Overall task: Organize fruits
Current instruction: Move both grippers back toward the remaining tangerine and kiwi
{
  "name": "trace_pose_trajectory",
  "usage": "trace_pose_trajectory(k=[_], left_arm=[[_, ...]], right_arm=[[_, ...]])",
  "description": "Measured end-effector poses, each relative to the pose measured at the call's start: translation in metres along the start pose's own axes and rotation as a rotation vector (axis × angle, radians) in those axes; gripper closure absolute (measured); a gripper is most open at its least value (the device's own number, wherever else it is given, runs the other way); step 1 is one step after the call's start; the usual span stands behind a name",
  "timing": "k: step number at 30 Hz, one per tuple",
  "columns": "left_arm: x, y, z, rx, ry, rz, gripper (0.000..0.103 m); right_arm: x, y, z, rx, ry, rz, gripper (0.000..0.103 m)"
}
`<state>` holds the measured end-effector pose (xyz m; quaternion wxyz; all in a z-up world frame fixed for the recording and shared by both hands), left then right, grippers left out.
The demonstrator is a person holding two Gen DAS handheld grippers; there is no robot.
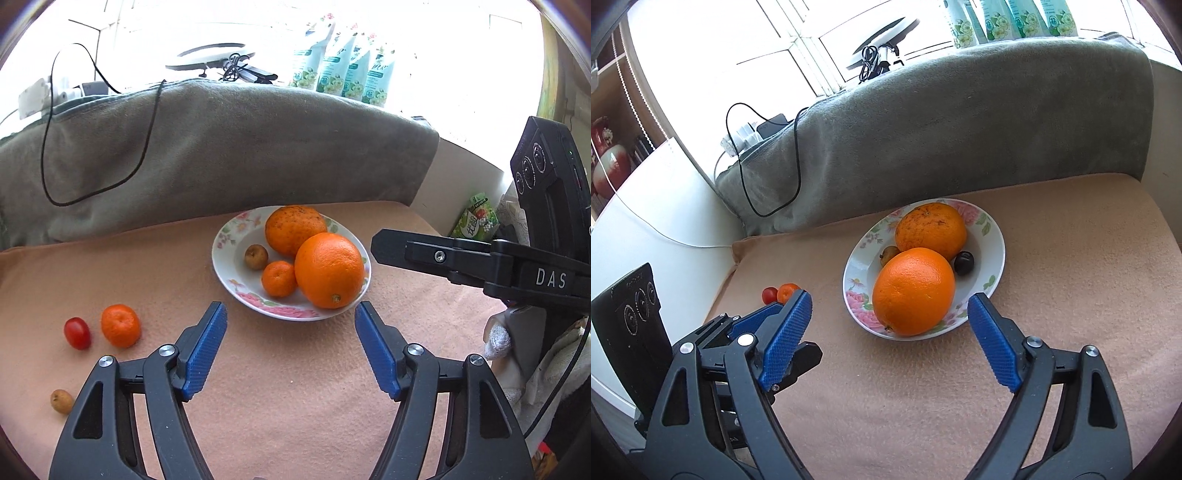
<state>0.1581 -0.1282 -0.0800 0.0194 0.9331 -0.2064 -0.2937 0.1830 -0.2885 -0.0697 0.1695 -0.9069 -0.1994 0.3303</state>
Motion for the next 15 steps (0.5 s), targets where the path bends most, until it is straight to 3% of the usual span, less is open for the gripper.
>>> trace_pose_trajectory(k=[10,15], left_arm=[[-0.034,-0.026,0.010,-0.011,0.031,-0.079,0.031],[-0.047,-0.042,0.017,-0.016,0.038,-0.138,0.031]], right_arm=[[-0.015,-0.024,0.005,-0.079,0.071,-0.011,0.014],[-0.012,-0.039,0.010,-0.142,0.047,0.022,0.014]])
Point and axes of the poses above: each gripper's, at about its wrist camera, not at the fingertips, and x roughly the way its jaws point, y to its right, z to its underside, the point moved 4 cm from there along x, roughly the way its jaws point, and after that the axes turned 7 degrees about y, right-handed, at the moved point
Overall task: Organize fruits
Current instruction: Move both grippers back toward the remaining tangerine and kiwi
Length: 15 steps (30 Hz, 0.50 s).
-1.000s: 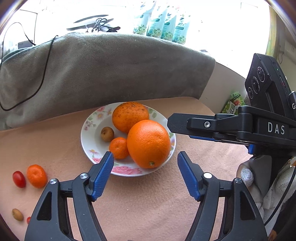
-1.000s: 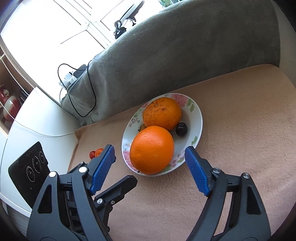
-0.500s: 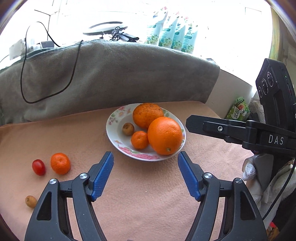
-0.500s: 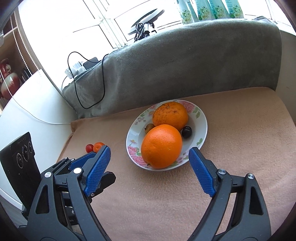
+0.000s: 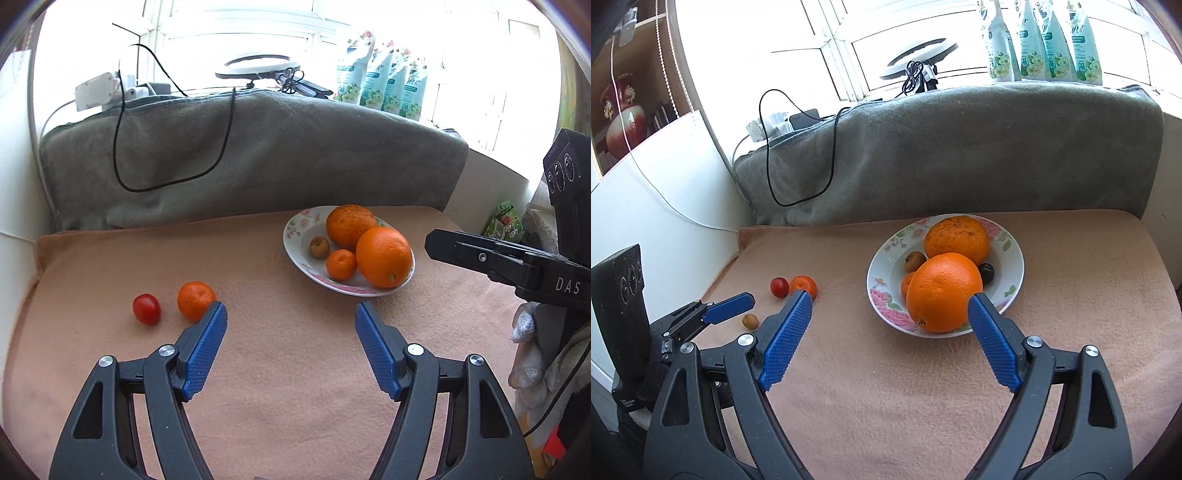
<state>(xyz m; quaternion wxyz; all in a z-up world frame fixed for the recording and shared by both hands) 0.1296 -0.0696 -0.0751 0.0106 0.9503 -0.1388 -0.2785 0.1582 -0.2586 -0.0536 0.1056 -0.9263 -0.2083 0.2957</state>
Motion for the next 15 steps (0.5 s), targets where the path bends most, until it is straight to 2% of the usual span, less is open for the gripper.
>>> trace_pose_trajectory(k=[4,15], left_arm=[[-0.009,-0.018,0.006,-0.020,0.006,-0.043,0.031],[-0.027,-0.068,0.021,-0.084,0.002,-0.131,0.031]], right_arm=[[0.008,-0.011,0.005,-0.041,-0.050,0.010,0.014],[0.019,-0.044,0.011,-0.087,-0.068,-0.045,0.014]])
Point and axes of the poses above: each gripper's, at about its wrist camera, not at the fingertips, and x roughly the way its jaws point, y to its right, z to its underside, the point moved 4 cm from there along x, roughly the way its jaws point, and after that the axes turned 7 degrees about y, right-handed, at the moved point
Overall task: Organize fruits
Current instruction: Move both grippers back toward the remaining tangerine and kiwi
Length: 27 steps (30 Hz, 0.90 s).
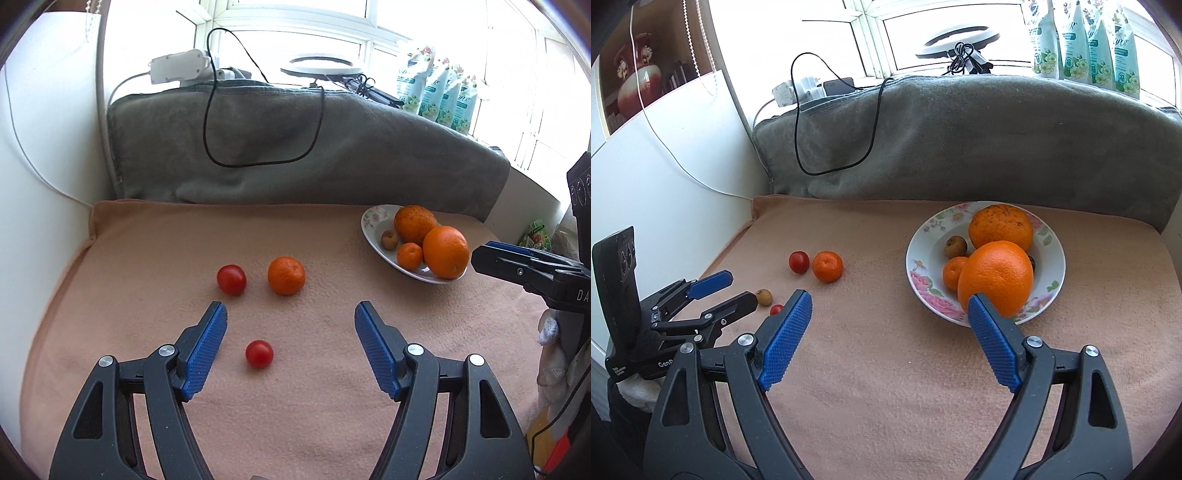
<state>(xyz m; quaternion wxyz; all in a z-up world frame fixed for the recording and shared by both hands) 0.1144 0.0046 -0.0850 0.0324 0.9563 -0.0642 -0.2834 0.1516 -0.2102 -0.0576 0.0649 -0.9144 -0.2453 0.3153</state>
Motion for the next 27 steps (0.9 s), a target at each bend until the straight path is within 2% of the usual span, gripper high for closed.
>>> trace_pose_trajectory(k=[12,21,27], left_arm=[[-0.010,-0.054,0.016,-0.069,-0.017,-0.070,0.031],[-0.016,-0.085,0.030,-0.137,-0.029,-0.081,0.032],[-0.008,-0.086,0.035,-0.159,-0.045,-0.050,0.044]], right_arm=[[0.025,-0.028,0.002,-0.011,-0.032,-0.057,0.014],[0.049,-0.046,0.003,-0.027,-0.070,-0.101,0.014],[0.071,-0.051,0.001,0.006,-0.103,-0.136,0.022]])
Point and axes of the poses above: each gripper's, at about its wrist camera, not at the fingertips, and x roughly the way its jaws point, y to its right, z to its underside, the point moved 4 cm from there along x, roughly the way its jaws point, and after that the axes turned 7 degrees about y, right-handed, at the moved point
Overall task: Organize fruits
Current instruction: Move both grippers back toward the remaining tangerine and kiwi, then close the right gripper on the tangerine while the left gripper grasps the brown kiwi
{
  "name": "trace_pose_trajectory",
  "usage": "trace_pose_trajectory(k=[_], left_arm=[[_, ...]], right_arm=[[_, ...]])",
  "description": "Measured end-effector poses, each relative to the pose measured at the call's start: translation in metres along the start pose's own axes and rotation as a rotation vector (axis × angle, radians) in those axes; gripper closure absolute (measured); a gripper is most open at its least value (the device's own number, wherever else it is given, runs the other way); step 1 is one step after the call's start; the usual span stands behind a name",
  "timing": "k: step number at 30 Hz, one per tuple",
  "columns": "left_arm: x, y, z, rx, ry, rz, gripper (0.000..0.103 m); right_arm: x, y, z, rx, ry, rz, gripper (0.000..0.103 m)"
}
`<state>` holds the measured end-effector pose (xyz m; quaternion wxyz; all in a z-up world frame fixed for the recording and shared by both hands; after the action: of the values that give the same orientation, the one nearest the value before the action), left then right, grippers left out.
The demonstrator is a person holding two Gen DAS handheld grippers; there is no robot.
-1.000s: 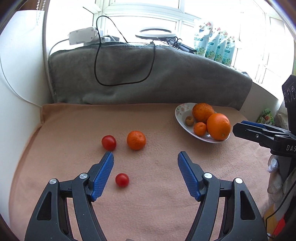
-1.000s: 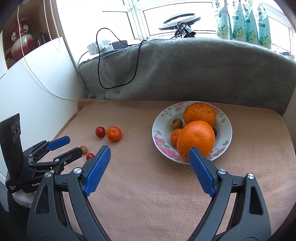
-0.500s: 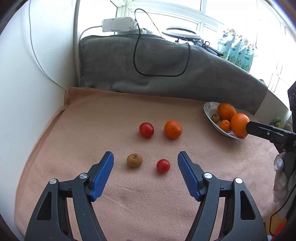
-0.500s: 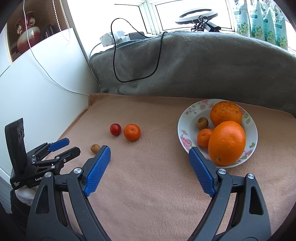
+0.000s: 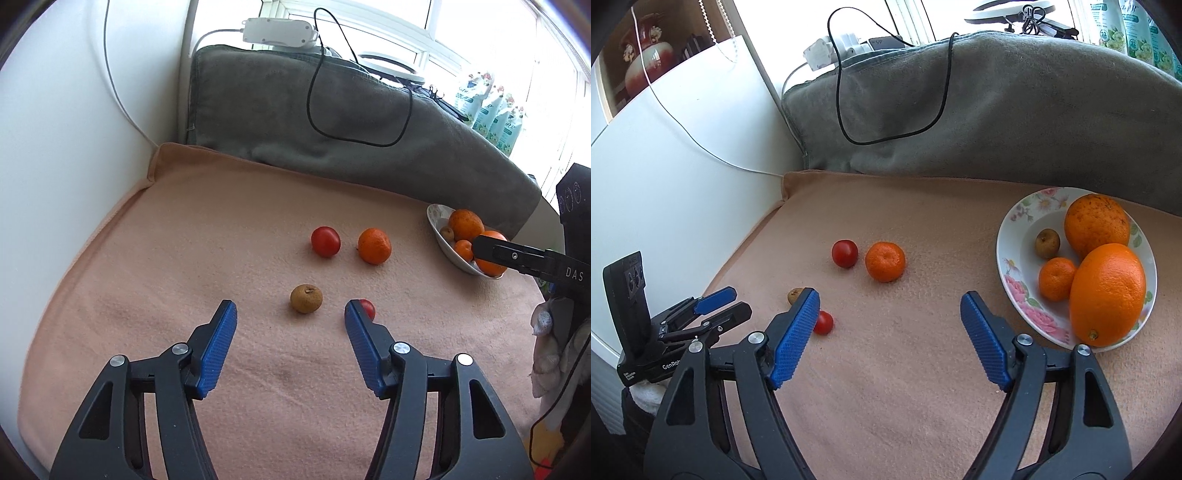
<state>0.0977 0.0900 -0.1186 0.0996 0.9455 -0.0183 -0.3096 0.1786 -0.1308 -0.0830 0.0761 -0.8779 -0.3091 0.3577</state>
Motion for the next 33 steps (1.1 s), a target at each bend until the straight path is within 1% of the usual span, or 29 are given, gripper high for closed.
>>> trace_pose_trajectory(k=[4,7,10,13,16,18,22,26,33], left_arm=[[0.007,0.001,0.002,-0.006,-0.018,0.017,0.049],[0.011,0.001,0.001,-0.010,-0.025,0.025,0.050],[0.014,0.003,0.001,-0.009,-0.031,0.031,0.050],[0.018,0.003,0.001,-0.007,-0.040,0.034,0.051],[0.022,0.001,0.001,-0.010,-0.050,0.039,0.051],[0.025,0.000,0.001,-0.015,-0.058,0.044,0.055],[0.031,-0.002,0.001,-0.023,-0.072,0.051,0.056],[0.036,-0.001,0.002,-0.021,-0.083,0.057,0.057],[0.046,-0.001,0.001,-0.031,-0.101,0.066,0.059]], right_arm=[[0.015,-0.003,-0.002,0.003,-0.019,-0.011,0.023],[0.027,-0.007,-0.003,-0.004,-0.032,-0.017,0.027],[0.039,-0.010,-0.003,-0.013,-0.044,-0.018,0.028],[0.050,-0.012,-0.004,-0.017,-0.059,-0.023,0.032],[0.059,-0.015,-0.005,-0.028,-0.070,-0.024,0.033],[0.064,-0.017,-0.005,-0.035,-0.078,-0.022,0.033],[0.075,-0.017,-0.005,-0.044,-0.092,-0.016,0.034],[0.085,-0.015,-0.005,-0.046,-0.107,-0.011,0.039],[0.102,-0.015,-0.007,-0.051,-0.120,-0.002,0.040]])
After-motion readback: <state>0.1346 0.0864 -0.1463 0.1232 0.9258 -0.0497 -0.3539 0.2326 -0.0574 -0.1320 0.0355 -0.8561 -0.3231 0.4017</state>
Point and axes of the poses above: each gripper's, at about its wrist camera, not at the fingertips, and x roughly the way its jaws point, y to its right, z to its underside, the point moved 4 cm from there along x, roughly the way its jaws point, and after that the axes turned 7 degrees about y, right-handed, at the moved point
